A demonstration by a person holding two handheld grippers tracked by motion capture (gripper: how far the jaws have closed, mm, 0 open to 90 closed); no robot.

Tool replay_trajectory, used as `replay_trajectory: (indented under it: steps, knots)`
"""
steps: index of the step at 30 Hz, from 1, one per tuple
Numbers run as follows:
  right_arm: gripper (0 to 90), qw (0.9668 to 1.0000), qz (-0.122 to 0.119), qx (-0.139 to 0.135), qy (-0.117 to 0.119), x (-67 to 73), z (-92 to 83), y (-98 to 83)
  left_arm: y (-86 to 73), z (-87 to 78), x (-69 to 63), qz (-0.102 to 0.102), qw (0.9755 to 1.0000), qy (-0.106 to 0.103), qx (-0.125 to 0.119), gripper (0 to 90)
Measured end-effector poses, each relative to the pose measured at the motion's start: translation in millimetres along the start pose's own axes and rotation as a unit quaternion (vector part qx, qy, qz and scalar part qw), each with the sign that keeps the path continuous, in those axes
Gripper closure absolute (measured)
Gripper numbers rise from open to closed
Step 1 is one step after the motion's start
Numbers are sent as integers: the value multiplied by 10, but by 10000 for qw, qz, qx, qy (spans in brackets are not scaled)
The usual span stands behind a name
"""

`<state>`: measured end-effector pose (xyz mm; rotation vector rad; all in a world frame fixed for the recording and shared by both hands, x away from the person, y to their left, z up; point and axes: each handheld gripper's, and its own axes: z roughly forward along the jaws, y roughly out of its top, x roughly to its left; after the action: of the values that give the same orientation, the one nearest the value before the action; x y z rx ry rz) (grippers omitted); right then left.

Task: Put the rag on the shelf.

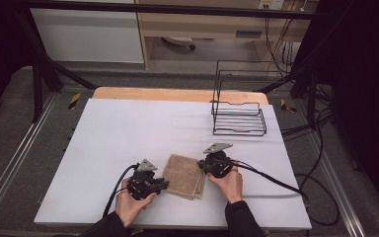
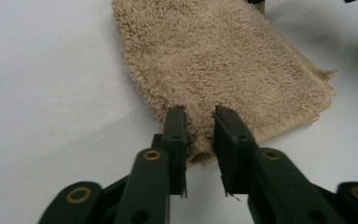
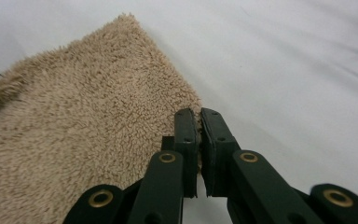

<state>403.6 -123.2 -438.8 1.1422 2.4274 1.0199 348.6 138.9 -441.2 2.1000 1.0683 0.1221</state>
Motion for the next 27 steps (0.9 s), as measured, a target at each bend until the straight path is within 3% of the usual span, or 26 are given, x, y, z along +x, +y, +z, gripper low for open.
replay_trajectory:
  steps: [3, 5, 7, 12, 15, 16, 17, 20, 24, 27]
  knots:
    - [788, 9998, 147, -148, 80, -39, 1, -35, 26, -28, 27, 156, 9999, -12, -33, 619]
    - [726, 9992, 239, -305, 130, -58, -52, -46, 78, -76, 71, 424, 9990, 32, -137, 557]
    - [663, 9986, 245, -445, 162, -82, -128, -58, 130, -103, 115, 502, 9987, 20, -96, 478]
    - [490, 9969, 354, -683, 188, -163, -323, -138, 242, -125, 245, 490, 9986, -105, -169, 360]
    - [379, 9962, 423, -737, 178, -212, -413, -212, 331, -101, 356, 451, 9988, -34, -169, 288]
    - [379, 9962, 423, -737, 178, -212, -413, -212, 360, -84, 392, 413, 9990, 4, -151, 288]
    - [297, 9961, 435, -746, 167, -246, -454, -264, 419, -46, 455, 344, 9993, 25, -143, 272]
    - [224, 9956, 513, -760, 213, -287, -493, -340, 477, 2, 487, 294, 9994, 131, -109, 273]
    - [148, 9955, 617, -685, 237, -304, -509, -398, 583, 128, 513, 361, 9990, 205, -155, 294]
    - [115, 9959, 570, -668, 203, -320, -514, -452, 648, 246, 508, 404, 9989, 235, -31, 326]
